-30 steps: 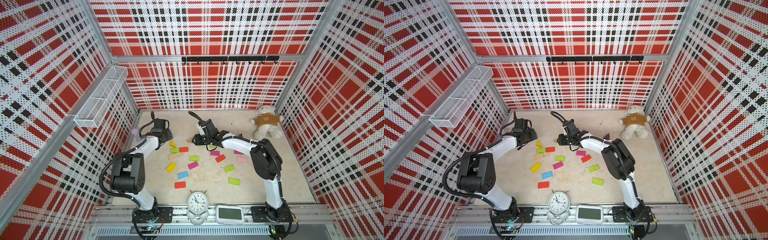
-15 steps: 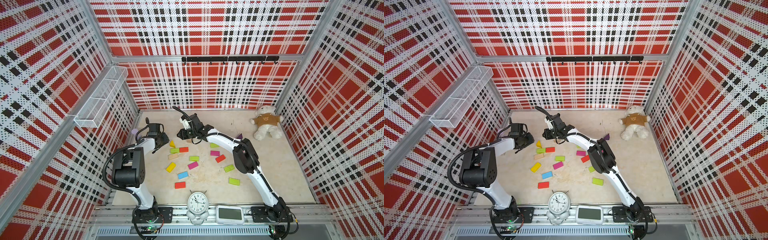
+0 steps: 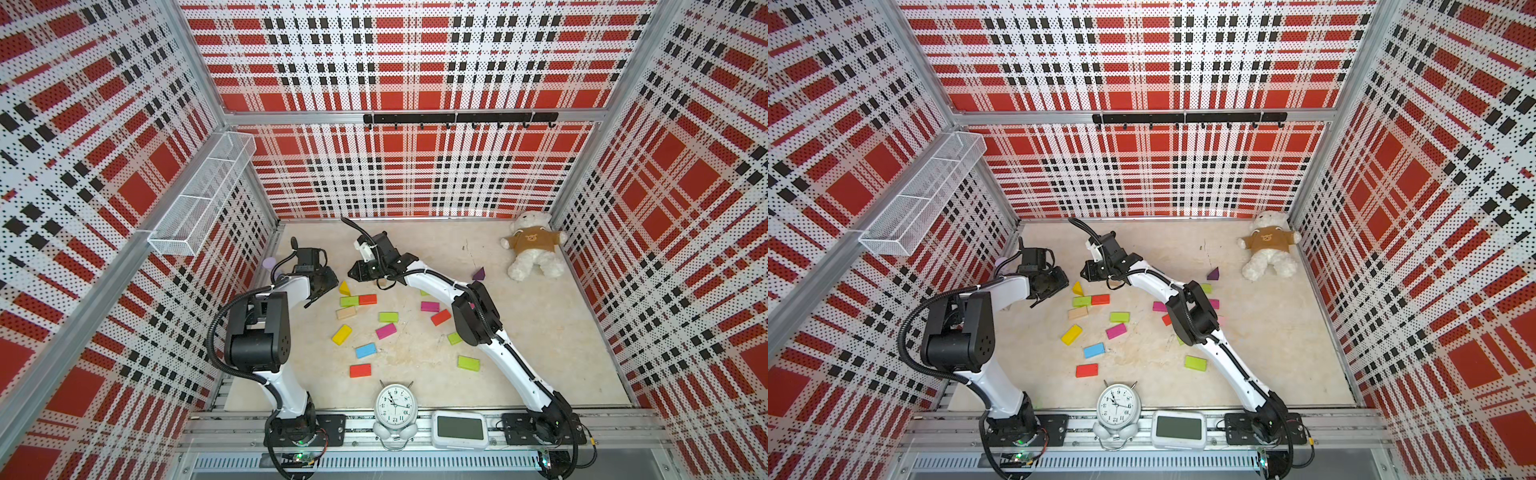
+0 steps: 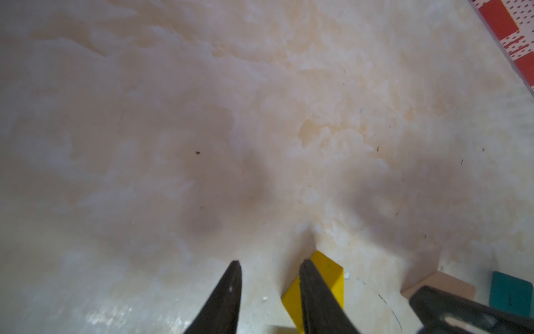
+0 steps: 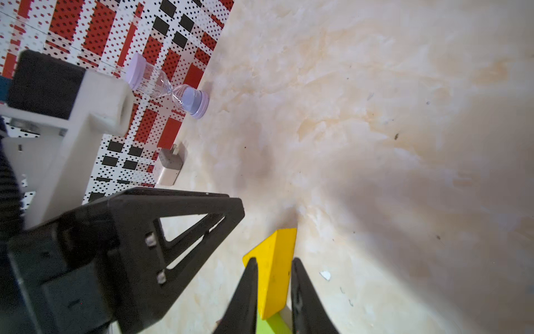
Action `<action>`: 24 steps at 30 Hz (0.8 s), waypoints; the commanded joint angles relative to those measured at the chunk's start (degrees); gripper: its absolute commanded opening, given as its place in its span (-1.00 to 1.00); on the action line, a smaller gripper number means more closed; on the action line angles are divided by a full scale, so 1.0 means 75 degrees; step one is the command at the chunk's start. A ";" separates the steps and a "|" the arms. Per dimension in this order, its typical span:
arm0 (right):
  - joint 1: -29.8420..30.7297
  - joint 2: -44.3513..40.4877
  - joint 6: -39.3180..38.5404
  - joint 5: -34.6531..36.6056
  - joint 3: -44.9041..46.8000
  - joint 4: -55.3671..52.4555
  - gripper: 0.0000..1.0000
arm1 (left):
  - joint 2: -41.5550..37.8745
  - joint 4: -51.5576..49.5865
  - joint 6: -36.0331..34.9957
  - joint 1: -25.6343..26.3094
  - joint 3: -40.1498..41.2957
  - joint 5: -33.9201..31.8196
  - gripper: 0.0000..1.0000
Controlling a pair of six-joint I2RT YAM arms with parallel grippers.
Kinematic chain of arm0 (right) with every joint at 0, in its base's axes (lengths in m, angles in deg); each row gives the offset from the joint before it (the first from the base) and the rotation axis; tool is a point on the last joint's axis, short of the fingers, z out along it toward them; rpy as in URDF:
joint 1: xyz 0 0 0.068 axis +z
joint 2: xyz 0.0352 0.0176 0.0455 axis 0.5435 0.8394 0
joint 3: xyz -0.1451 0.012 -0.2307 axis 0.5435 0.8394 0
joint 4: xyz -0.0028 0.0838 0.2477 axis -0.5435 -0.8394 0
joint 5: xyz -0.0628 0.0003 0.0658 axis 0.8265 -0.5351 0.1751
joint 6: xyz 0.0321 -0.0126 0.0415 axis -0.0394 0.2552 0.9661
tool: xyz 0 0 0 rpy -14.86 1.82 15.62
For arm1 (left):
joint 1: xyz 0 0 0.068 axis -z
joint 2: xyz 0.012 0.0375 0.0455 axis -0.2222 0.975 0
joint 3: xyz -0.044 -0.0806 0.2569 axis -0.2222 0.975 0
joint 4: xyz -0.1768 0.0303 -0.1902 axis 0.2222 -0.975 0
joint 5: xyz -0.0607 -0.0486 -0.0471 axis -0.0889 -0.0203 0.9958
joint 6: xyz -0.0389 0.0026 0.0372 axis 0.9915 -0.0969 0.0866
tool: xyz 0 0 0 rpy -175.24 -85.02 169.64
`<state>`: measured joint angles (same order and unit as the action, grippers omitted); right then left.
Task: Assemble a carrot with building blocks
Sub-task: Assemble the building block at the center of the board.
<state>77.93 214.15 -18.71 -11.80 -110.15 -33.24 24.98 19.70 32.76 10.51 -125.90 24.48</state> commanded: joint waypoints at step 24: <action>0.0100 0.1085 0.0334 -0.0136 -0.0868 0.0329 -0.55 | 0.0135 0.0049 0.0226 -0.0098 0.0353 0.0108 -0.20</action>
<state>78.24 220.22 -16.75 -12.30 -115.07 -32.39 25.48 19.87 33.77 10.47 -124.26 25.47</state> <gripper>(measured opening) 0.223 0.399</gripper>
